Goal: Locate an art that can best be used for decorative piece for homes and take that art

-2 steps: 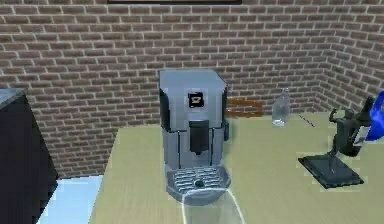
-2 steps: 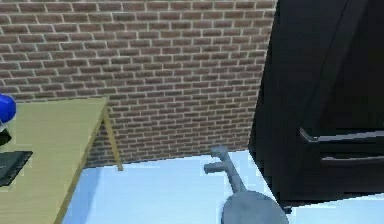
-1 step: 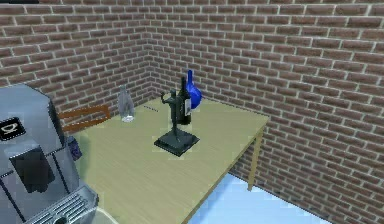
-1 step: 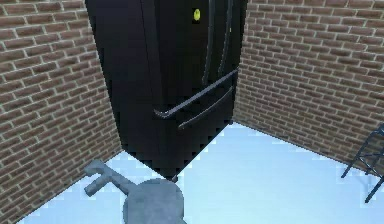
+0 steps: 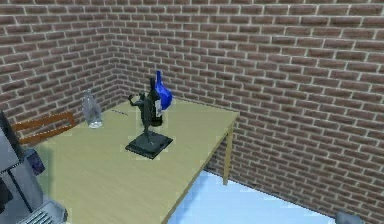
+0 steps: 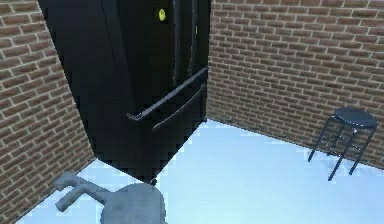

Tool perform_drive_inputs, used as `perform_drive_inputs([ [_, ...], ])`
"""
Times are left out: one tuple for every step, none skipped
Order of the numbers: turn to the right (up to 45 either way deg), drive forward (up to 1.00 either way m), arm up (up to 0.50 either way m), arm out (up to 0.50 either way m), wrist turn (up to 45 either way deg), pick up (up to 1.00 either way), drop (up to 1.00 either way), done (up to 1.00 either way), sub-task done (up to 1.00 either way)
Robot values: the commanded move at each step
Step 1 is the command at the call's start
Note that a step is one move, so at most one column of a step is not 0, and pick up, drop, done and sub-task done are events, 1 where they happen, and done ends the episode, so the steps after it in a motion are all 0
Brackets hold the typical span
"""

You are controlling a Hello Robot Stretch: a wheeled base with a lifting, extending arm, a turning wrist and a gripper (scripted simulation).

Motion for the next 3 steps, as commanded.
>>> perform_drive_inputs([
  [0.0, 0.25, 0.0, 0.0, 0.0, 0.0, 0.0, 0.0, 0.0],
  [-45.0, 0.0, 0.0, 0.0, 0.0, 0.0, 0.0, 0.0, 0.0],
  [-45.0, 0.0, 0.0, 0.0, 0.0, 0.0, 0.0, 0.0, 0.0],
])
